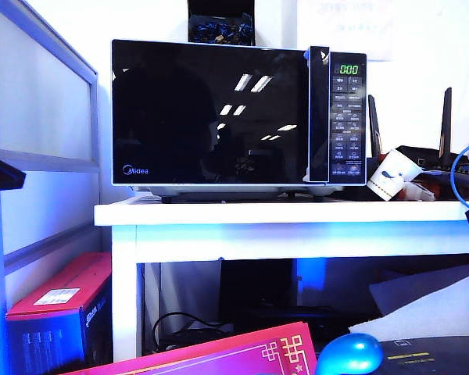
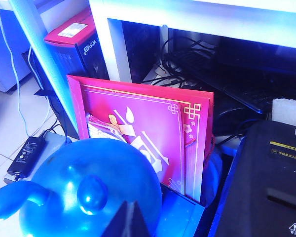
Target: Open the microwave door, place the orange inside the microwave, then close the microwave door.
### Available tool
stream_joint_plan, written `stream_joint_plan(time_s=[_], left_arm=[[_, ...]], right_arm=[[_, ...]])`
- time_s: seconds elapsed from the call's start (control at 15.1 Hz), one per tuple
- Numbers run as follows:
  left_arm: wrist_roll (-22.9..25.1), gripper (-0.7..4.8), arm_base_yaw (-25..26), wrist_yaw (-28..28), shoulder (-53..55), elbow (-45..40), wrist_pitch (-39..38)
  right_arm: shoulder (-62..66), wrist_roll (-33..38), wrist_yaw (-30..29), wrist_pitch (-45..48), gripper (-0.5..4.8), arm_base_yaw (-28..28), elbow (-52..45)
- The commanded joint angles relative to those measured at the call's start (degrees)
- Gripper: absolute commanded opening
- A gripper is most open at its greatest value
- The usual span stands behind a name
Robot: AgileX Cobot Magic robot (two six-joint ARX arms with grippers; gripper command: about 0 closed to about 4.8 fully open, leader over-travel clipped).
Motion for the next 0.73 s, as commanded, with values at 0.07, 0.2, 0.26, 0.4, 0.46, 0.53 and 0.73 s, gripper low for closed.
stream_joint_plan(time_s=[0.07,0.2,0.26,0.4,0.46,0.53,0.73], left_arm=[[0.2,-0.05,0.0,-0.2,0.1,-0.1,0.4],[0.2,-0.05,0.0,-0.2,0.1,-0.1,0.4],[0.2,-0.05,0.0,-0.2,0.1,-0.1,0.4],[0.2,-0.05,0.0,-0.2,0.1,-0.1,0.4],[0.2,-0.05,0.0,-0.2,0.1,-0.1,0.4],[0.2,-0.05,0.0,-0.2,-0.9,-0.1,0.2],[0.2,-0.05,1.2,-0.2,-3.9,0.0,0.9]], right_arm=[[-0.1,0.2,0.0,0.0,-0.01,0.0,-0.3],[0.0,0.2,0.0,0.0,-0.01,0.0,-0.3],[0.0,0.2,0.1,0.0,-0.01,0.0,-0.3],[-0.1,0.2,0.0,0.0,-0.01,0.0,-0.3],[-0.1,0.2,0.0,0.0,-0.01,0.0,-0.3],[0.0,0.2,0.0,0.0,-0.01,0.0,-0.3],[-0.1,0.2,-0.1,0.0,-0.01,0.0,-0.3]])
